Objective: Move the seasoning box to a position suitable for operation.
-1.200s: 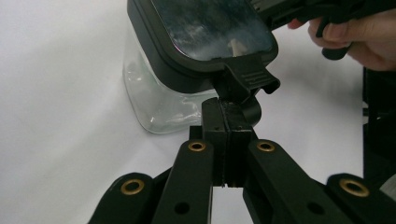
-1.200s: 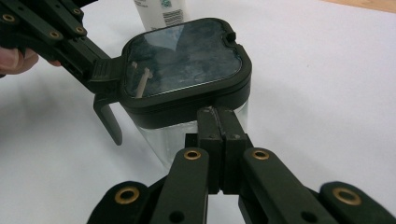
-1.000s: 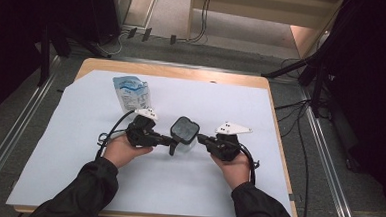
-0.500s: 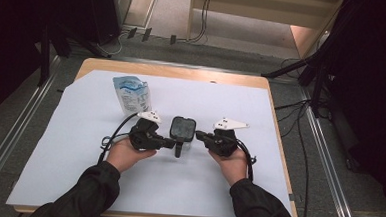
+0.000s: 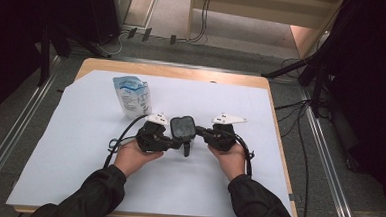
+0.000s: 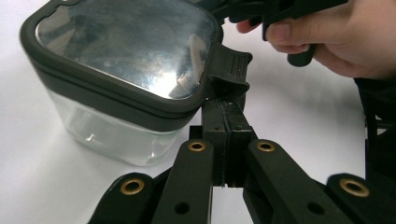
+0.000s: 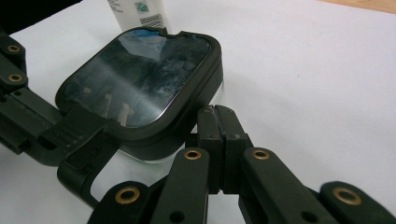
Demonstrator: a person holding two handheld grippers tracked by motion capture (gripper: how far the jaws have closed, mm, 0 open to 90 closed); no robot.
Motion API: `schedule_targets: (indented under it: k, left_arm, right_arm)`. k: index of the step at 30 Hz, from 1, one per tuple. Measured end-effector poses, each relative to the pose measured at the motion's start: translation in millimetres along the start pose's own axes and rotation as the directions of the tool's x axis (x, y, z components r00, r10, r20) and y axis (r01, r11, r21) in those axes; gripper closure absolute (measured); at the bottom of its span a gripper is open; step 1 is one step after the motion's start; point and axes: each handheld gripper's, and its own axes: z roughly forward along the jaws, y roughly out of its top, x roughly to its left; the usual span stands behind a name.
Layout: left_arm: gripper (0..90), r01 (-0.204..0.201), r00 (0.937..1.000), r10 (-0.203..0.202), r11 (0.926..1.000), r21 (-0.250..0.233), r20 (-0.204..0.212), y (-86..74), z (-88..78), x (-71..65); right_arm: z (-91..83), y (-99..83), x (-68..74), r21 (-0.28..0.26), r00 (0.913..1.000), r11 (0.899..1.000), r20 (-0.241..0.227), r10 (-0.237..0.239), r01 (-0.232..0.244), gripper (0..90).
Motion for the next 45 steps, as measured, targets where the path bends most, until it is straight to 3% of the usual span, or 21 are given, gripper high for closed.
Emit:
schedule_targets:
  k: [6, 11, 16, 20, 27, 31, 39, 45]
  left_arm:
    - [89.4, 0.008, 0.9999, -0.008, 0.9997, 0.023, 0.008, -0.5, -8.1, 2.9]
    - [86.2, 0.018, 0.9998, -0.018, 0.9997, 0.013, 0.007, -2.1, -23.8, 7.5]
    - [82.3, 0.02, 0.9998, -0.02, 0.9998, 0.001, -0.008, -3.2, -38.3, 12.3]
    - [73.9, 0.037, 0.9993, -0.037, 0.9993, -0.002, -0.005, -4.4, -45.5, 17.8]
    - [52.7, 0.023, 0.999, -0.024, 0.9996, -0.014, -0.039, -4.6, -55.0, 28.4]
    - [45.1, 0.019, 0.9985, -0.019, 0.9998, 0.0, -0.052, -5.5, -57.5, 35.2]
    - [43.1, 0.011, 0.9981, -0.013, 0.9998, -0.018, -0.061, -4.9, -61.9, 41.9]
    - [38.9, -0.004, 0.9977, 0.002, 0.9996, -0.028, -0.068, -4.9, -62.2, 39.3]
  right_arm:
    - [-3.0, -0.2, 1.7, 0.009, 1.0, 1.0, 0.001, -0.004, 0.004, 90.0]
    - [-15.6, 1.5, 7.0, -0.01, 0.9999, 1.0, -0.008, 0.01, -0.01, 90.0]
    - [-28.4, 1.3, 16.0, -0.012, 0.9999, 1.0, -0.008, -0.015, 0.014, 90.0]
    - [-35.9, -1.0, 24.7, -0.012, 0.9997, 1.0, -0.016, -0.02, 0.02, 90.0]
    - [-41.0, -6.4, 42.1, 0.002, 0.9989, 1.0, -0.044, -0.016, 0.016, 90.0]
    - [-38.3, -10.6, 50.0, 0.011, 0.998, 1.0, -0.059, -0.023, 0.023, 90.0]
    - [-26.6, -17.3, 63.4, 0.045, 0.9956, 0.998, -0.087, -0.035, 0.039, 90.0]
    - [-13.5, -18.7, 70.7, 0.063, 0.9931, 0.997, -0.108, -0.045, 0.052, 90.0]
